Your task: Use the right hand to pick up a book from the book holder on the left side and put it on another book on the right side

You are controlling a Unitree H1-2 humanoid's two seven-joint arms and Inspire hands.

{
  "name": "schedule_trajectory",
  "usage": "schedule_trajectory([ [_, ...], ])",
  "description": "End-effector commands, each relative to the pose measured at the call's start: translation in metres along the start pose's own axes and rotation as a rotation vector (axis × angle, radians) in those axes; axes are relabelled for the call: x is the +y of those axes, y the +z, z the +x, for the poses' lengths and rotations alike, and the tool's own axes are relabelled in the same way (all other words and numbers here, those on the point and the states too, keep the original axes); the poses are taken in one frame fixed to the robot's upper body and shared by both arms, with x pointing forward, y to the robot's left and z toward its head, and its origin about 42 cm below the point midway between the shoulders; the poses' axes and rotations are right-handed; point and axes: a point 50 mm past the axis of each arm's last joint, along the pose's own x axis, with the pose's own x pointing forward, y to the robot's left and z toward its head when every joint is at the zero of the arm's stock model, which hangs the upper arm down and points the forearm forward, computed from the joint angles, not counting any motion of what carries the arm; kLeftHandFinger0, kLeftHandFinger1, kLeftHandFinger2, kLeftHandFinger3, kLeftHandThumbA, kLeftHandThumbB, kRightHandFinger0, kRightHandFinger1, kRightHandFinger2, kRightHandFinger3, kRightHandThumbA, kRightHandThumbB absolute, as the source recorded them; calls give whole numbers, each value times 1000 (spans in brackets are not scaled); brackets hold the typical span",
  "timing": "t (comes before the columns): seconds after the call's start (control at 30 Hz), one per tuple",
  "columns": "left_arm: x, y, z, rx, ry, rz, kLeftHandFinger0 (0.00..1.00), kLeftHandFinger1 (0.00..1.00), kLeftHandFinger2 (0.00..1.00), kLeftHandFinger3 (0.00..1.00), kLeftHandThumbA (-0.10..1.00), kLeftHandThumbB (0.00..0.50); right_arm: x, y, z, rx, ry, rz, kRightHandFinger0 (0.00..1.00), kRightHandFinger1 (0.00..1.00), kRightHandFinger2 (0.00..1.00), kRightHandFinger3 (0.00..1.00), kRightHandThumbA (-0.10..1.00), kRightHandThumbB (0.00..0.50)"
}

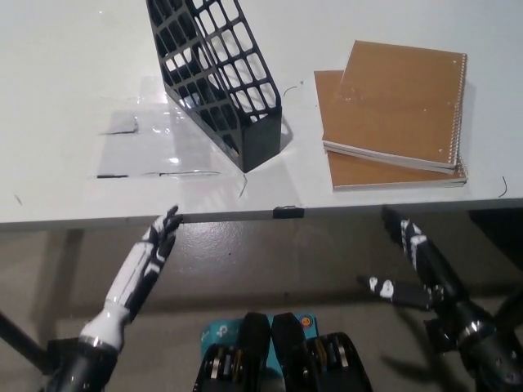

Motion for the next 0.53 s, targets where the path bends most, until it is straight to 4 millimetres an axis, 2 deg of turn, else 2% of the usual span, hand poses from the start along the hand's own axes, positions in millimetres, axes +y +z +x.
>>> schedule_trajectory([
  [0.0,-1,6,-7,-42,-28,13,1000,1000,1000,1000,1000,164,4,2,-7,-53,-9,-20,1000,1000,1000,1000,803,211],
  [0.13,-7,-4,-26,-14,-43,8,1000,1000,1000,1000,1000,173,14,-10,-25,-24,1,0,1000,1000,1000,1000,791,202],
  [0.2,-8,-6,-30,-10,-40,1,1000,1000,1000,1000,1000,189,17,-12,-28,-20,2,6,1000,1000,1000,1000,791,217],
  [0.23,-9,-6,-30,-8,-41,1,1000,1000,1000,1000,1000,189,17,-13,-29,-18,2,6,1000,1000,1000,1000,792,216],
  [0.27,-9,-7,-30,2,-41,7,1000,1000,1000,1000,1000,211,18,-12,-30,-17,1,12,1000,1000,1000,1000,788,211],
  [0.5,-8,-8,-30,7,-41,4,1000,1000,1000,1000,1000,203,16,-12,-31,-19,6,14,1000,1000,1000,1000,771,194],
])
